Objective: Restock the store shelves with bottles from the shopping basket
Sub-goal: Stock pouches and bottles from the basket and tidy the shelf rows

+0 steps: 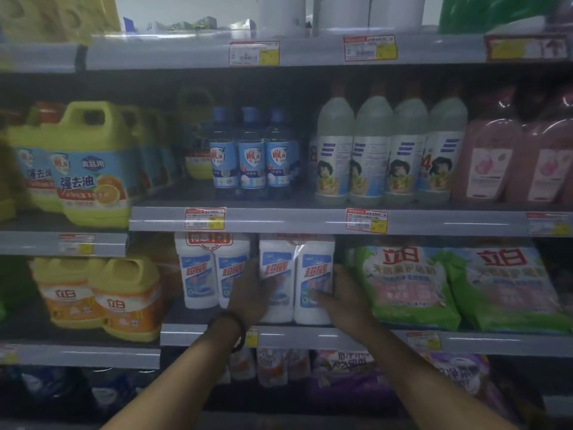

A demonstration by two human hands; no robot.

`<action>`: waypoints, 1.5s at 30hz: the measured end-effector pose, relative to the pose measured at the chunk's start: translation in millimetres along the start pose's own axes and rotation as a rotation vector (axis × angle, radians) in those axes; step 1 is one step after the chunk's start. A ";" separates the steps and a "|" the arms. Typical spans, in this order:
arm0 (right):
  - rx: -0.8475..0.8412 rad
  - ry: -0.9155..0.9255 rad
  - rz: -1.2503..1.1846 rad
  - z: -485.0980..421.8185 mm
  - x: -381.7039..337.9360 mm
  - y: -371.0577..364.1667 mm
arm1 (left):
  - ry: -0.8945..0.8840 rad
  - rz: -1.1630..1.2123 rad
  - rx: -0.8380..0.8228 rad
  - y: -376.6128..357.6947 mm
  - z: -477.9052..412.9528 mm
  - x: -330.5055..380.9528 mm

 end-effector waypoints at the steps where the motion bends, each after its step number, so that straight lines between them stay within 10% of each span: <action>1: 0.020 0.015 0.012 -2.0 -0.5 0.7 | -0.025 -0.014 0.012 -1.5 -2.9 -1.7; 34: 0.163 0.112 0.371 -9.0 8.0 -22.3 | 0.036 -0.082 0.119 -24.2 33.0 -22.3; 45: 0.453 0.935 0.471 26.2 -142.5 75.7 | -0.691 -0.157 0.134 27.0 6.2 140.5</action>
Point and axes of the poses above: each hand's wrist, its own z-axis away from the middle knuckle, its own y-axis out of the back of the hand, x = y × z, the point moved 2 cm from there along -z, towards the middle knuckle, and after that the axes turned 11 degrees about x, right-handed, at the moved point
